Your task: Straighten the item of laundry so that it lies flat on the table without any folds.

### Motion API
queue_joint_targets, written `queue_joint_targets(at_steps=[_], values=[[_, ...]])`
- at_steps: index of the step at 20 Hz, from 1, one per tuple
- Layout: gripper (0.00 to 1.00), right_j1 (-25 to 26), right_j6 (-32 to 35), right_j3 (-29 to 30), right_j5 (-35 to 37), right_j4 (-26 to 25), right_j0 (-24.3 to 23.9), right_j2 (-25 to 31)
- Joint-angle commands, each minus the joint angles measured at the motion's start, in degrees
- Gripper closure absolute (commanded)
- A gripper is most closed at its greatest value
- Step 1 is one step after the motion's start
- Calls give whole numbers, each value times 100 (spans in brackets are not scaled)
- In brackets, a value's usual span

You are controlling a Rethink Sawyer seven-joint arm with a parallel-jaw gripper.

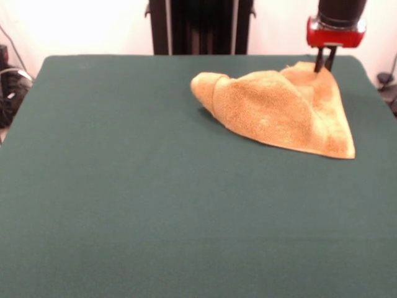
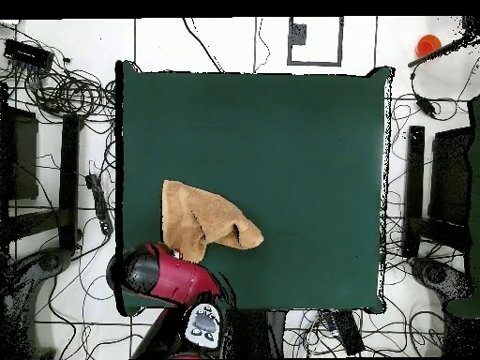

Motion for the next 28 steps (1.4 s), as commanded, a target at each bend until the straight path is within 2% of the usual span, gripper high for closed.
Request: queue_joint_targets(at_steps=[1,11,28], values=[[100,260,1988,-576,703,518,402,6],[100,288,2411,-778,963,578,727,-194],[100,358,2805,-980,1160,491,702,-192]])
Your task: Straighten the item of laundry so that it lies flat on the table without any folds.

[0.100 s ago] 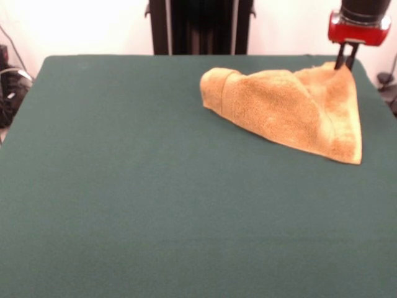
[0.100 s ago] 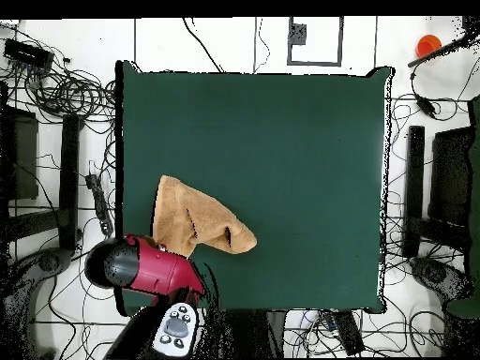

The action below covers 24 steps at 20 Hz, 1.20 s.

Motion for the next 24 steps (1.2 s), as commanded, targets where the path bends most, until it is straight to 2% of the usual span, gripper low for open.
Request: queue_joint_targets(at_steps=[1,24], values=[[100,346,1766,-361,557,358,119,195],[100,439,2415,275,-187,729,610,501]])
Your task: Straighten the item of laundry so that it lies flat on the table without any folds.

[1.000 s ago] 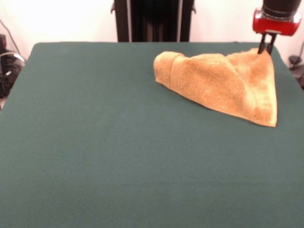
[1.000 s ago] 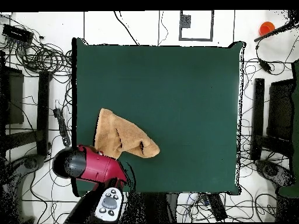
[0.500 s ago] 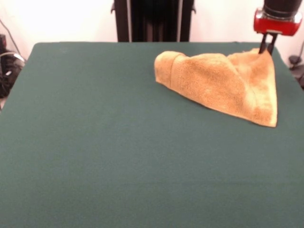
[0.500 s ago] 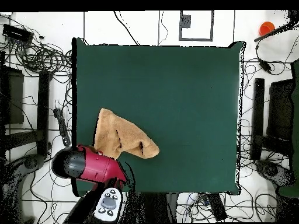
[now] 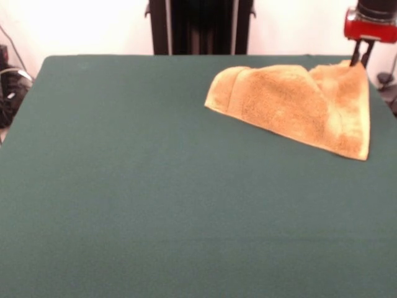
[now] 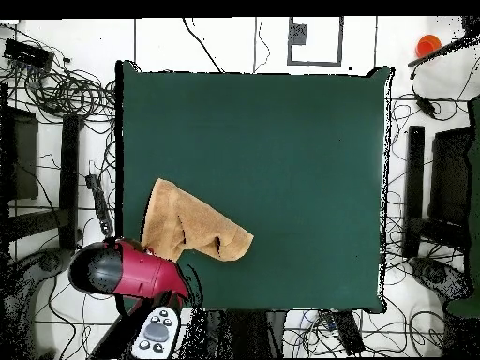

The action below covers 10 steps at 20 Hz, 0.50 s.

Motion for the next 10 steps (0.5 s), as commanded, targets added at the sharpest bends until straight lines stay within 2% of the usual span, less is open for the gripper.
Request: queue_joint_targets(at_steps=[1,10], values=[[100,431,1964,332,-223,548,242,528],[100,696,2025,435,-745,471,39,835]])
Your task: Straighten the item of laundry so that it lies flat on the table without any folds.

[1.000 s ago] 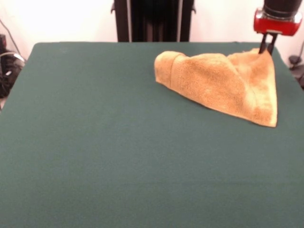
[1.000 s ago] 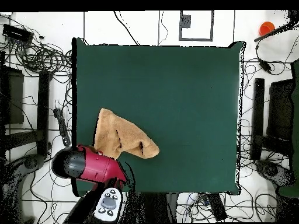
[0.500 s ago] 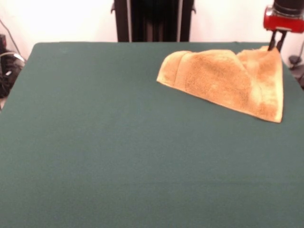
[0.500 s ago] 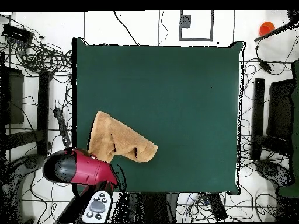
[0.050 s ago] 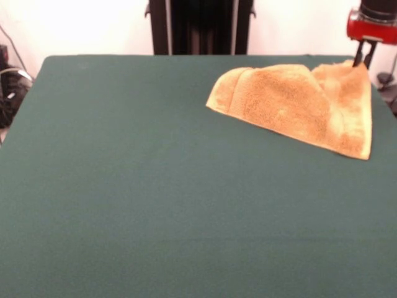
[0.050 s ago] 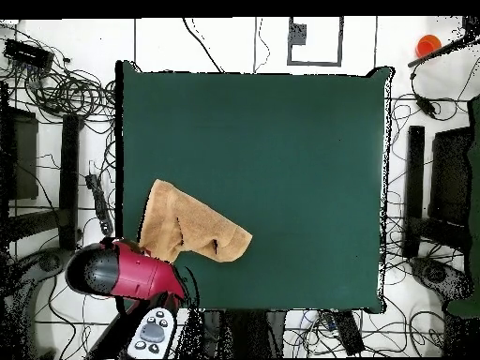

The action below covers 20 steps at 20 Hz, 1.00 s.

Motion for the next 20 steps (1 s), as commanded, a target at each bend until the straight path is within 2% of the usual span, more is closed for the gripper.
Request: queue_joint_targets(at_steps=[1,9,18,19,20], values=[[100,644,1630,420,-650,365,-23,820],[100,743,1721,486,-598,458,-53,978],[100,799,1801,414,-350,566,109,783],[0,817,1677,363,-315,465,116,738],[0,831,1690,326,-243,457,159,674]])
